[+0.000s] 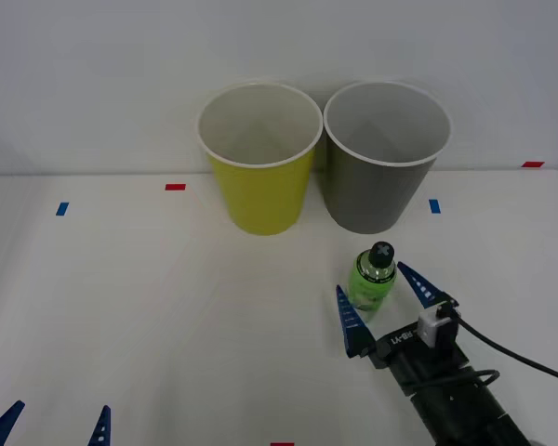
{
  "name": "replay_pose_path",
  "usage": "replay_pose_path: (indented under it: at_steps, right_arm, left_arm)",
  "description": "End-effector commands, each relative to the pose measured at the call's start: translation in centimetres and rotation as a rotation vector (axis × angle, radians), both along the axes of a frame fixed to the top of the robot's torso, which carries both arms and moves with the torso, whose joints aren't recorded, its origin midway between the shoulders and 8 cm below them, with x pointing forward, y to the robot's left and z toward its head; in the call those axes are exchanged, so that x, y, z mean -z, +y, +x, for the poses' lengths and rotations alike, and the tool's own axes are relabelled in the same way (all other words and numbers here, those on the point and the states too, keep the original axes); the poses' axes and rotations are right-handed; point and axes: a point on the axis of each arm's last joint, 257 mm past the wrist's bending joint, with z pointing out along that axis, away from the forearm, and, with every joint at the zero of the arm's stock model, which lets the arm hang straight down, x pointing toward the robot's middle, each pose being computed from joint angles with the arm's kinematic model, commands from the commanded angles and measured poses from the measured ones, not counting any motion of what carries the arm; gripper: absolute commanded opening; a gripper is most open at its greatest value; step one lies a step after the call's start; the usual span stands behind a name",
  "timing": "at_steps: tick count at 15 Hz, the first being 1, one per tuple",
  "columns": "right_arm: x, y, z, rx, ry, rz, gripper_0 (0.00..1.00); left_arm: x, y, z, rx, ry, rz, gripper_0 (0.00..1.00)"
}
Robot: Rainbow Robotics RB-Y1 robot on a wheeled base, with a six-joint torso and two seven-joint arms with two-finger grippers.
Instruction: Put cans in the gray bin and PET bottles in the light green bin.
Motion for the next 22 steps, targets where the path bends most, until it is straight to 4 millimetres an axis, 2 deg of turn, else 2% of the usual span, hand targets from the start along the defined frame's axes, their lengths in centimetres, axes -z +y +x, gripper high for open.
replay_pose_path:
  at_steps: [1, 8, 9, 10, 11, 15, 18, 22]
  right_arm:
    - [-0.4, 0.0, 1.1, 0.004, 0.007, 0.006, 1.00]
    - [-1.1, 0.5, 1.6, 0.004, 0.002, 0.031, 1.00]
    - [-1.2, 0.5, 1.6, 0.005, -0.001, 0.030, 0.62]
    - [-1.1, 0.5, 1.6, 0.006, -0.001, 0.031, 0.19]
    - [-1.2, 0.6, 1.7, 0.007, -0.002, 0.033, 0.14]
    - [-1.2, 0.8, 1.7, 0.011, -0.001, 0.040, 0.11]
    - [-1.3, 0.4, 1.9, 0.017, -0.016, 0.003, 0.01]
    - [-1.4, -0.1, 0.5, 0.028, -0.009, 0.009, 0.00]
  left_arm:
    - [0.0, 0.0, 0.0, 0.000, 0.000, 0.000, 1.00]
    - [0.0, 0.0, 0.0, 0.000, 0.000, 0.000, 1.00]
    - [0.0, 0.0, 0.0, 0.000, 0.000, 0.000, 1.00]
    - [0.0, 0.0, 0.0, 0.000, 0.000, 0.000, 1.00]
    - [0.0, 0.0, 0.0, 0.000, 0.000, 0.000, 1.00]
    - [0.0, 0.0, 0.0, 0.000, 0.000, 0.000, 1.00]
    - [0.0, 0.0, 0.0, 0.000, 0.000, 0.000, 1.00]
    - [0.0, 0.0, 0.0, 0.000, 0.000, 0.000, 1.00]
